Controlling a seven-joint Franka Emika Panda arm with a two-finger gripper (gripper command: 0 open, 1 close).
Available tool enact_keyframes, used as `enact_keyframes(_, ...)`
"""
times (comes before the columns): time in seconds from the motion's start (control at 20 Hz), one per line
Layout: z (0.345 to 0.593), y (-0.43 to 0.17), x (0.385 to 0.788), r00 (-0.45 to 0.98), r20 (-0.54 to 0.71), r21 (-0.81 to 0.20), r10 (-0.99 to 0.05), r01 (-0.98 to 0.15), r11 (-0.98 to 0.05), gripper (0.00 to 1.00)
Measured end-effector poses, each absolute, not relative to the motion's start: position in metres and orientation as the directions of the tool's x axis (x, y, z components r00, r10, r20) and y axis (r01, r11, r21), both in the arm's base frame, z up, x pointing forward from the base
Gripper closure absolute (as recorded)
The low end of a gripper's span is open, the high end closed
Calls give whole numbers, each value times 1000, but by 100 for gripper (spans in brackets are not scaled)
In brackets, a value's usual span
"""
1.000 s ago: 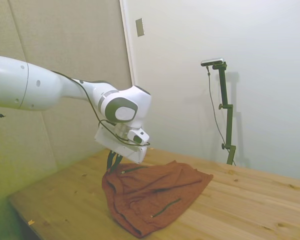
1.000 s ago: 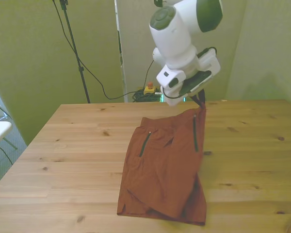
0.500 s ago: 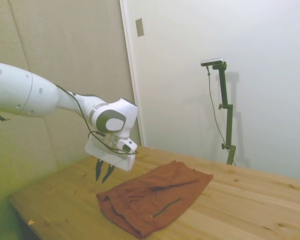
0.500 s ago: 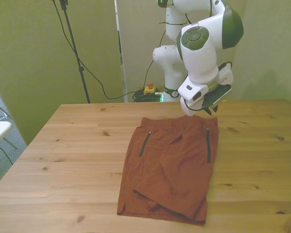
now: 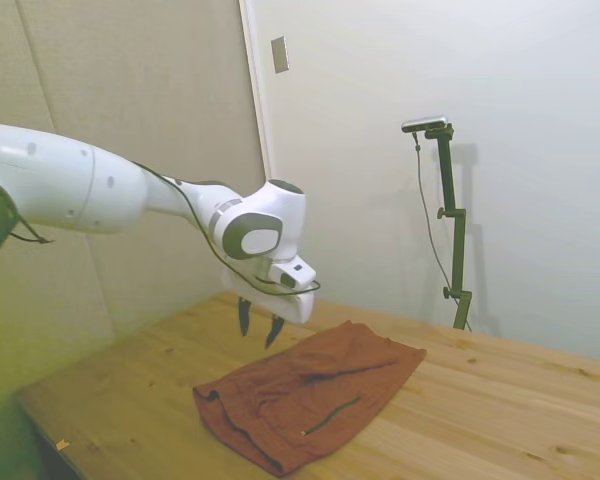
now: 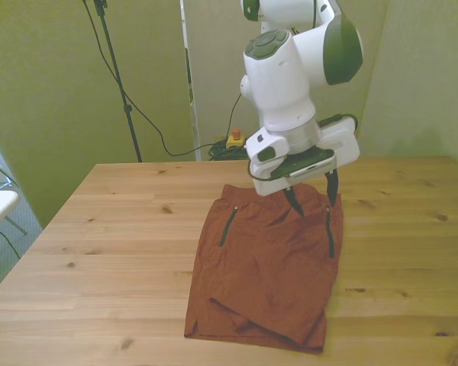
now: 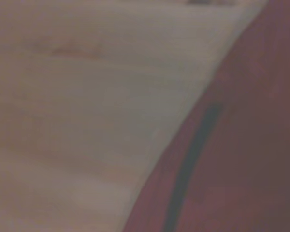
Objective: Unfold the shorts
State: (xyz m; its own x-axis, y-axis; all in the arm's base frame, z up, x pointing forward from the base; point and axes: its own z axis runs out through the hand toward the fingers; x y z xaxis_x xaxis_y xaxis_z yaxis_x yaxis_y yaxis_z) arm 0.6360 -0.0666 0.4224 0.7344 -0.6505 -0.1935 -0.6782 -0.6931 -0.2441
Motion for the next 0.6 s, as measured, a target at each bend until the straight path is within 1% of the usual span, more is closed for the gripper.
enact_keyframes(0.15,423,-90,679,635,-144,-260,-759,-764,-590,0)
enact_keyframes(0.35,425,-93,727,476,-103,-271,-873,-858,-436,0)
enact_keyframes(0.6,399,-84,768,265,-34,-238,-964,-939,-250,0)
